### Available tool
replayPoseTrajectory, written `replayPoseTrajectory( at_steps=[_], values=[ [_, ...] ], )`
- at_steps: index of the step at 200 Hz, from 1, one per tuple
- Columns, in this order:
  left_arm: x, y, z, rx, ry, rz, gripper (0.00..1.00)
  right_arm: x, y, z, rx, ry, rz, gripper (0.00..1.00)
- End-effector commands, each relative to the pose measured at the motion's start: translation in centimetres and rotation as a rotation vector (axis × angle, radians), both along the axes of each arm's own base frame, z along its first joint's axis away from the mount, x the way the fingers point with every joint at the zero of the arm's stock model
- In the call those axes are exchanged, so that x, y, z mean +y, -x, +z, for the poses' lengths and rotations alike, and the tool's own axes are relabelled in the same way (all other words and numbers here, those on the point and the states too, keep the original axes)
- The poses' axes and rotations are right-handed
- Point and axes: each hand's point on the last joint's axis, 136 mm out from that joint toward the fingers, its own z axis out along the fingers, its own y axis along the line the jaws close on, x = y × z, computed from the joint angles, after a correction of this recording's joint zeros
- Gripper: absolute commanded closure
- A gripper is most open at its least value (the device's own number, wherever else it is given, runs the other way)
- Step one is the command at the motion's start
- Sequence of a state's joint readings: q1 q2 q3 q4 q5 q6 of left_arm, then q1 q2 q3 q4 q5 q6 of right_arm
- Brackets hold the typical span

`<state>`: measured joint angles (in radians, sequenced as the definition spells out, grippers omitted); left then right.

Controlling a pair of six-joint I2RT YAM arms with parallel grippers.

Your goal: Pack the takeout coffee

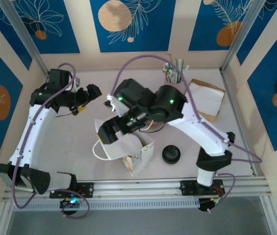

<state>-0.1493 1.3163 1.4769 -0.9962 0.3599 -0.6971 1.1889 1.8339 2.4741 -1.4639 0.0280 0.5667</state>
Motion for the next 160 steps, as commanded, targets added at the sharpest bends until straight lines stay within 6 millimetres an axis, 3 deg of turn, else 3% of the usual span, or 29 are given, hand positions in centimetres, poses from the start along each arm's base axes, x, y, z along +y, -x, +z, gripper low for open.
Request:
replayPoseTrajectory(
  at_steps=[1, 37, 79, 123, 160],
  values=[
    [1.4, 1.6, -0.9, 0.034, -0.044, 0.026, 0.00, -1.4, 0.1, -2.4, -0.090, 0.188, 0.000, 0.01],
    [1.6, 2.1, -1.1, 0.031, -0.029, 0.034, 0.00, -0.2, 1.0, -4.5, -0.098, 0.265, 0.021, 0.00],
    [1.6, 2.4, -1.1, 0.027, -0.018, 0.036, 0.00, -0.2, -0.4, -6.5, -0.106, 0.332, -0.011, 0.08],
    [1.8, 2.4, -0.8, 0.023, -0.016, 0.038, 0.00, -0.2, -1.8, -7.5, -0.085, 0.359, -0.041, 0.44],
    [1.9, 2.4, -0.9, 0.023, -0.015, 0.044, 0.00, -1.1, -2.8, -6.9, -0.084, 0.348, -0.077, 0.69]
  ],
)
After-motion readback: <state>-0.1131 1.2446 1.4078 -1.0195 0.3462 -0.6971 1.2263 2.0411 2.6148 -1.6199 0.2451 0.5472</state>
